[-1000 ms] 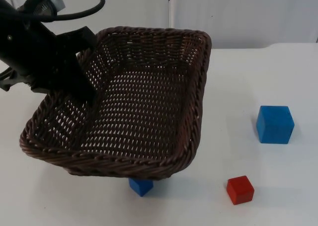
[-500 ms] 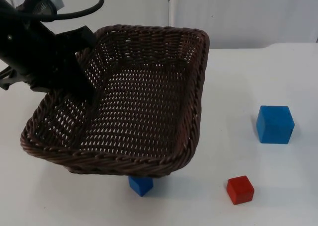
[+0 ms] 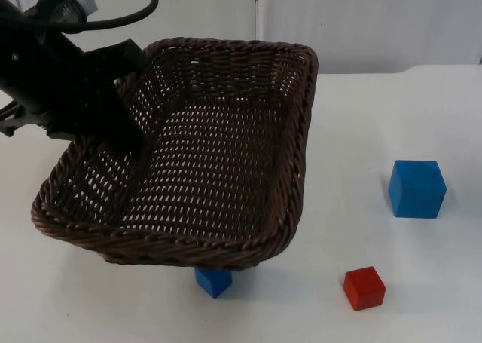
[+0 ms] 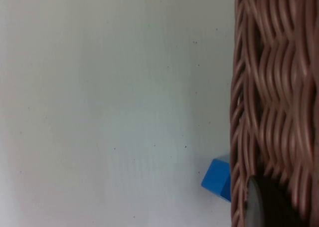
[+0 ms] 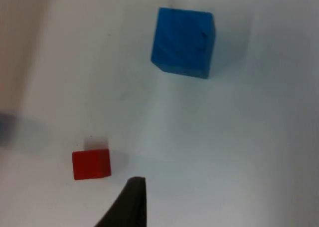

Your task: Pick up the basket with the left hand and place the largest block into the basket with the right hand.

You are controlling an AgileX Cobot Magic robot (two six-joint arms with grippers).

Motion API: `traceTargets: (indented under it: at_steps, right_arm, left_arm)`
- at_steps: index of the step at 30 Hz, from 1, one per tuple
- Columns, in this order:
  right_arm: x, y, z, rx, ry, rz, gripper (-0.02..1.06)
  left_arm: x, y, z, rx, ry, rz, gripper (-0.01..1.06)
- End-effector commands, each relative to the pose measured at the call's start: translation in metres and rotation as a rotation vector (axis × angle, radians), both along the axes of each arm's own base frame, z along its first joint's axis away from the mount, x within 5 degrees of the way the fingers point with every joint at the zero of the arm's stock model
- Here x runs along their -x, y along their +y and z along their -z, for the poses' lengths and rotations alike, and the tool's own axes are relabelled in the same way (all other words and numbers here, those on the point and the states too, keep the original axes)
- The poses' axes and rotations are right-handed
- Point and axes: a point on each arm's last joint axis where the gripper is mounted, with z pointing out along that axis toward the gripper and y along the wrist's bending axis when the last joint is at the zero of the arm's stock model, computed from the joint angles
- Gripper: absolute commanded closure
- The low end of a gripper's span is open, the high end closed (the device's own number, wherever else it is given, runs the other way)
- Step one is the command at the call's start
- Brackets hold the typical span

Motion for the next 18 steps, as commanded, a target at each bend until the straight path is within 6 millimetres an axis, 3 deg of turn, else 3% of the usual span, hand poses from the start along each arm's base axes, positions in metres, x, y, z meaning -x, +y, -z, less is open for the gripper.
traceTargets:
  at_steps: [1,2,11,18]
  right_arm:
    - [-0.009,0.009,0.000,0.006,-0.032,-0.020,-0.01]
    - [-0.015,0.019,0.005,0.023,-0.036,-0.038,-0.01]
    - [-0.042,0.043,0.035,0.159,-0.006,0.020,0.04]
    - [-0.068,0.073,0.054,0.135,-0.077,0.032,0.06]
  left_arm:
    - [0.001,-0.001,-0.005,0.017,-0.011,-0.012,1.05]
    - [0.001,-0.001,-0.005,0.015,-0.014,-0.014,1.05]
    - [0.000,0.000,-0.005,0.010,-0.027,-0.024,1.05]
    - [0.000,0.000,-0.005,0.010,-0.027,-0.024,1.05]
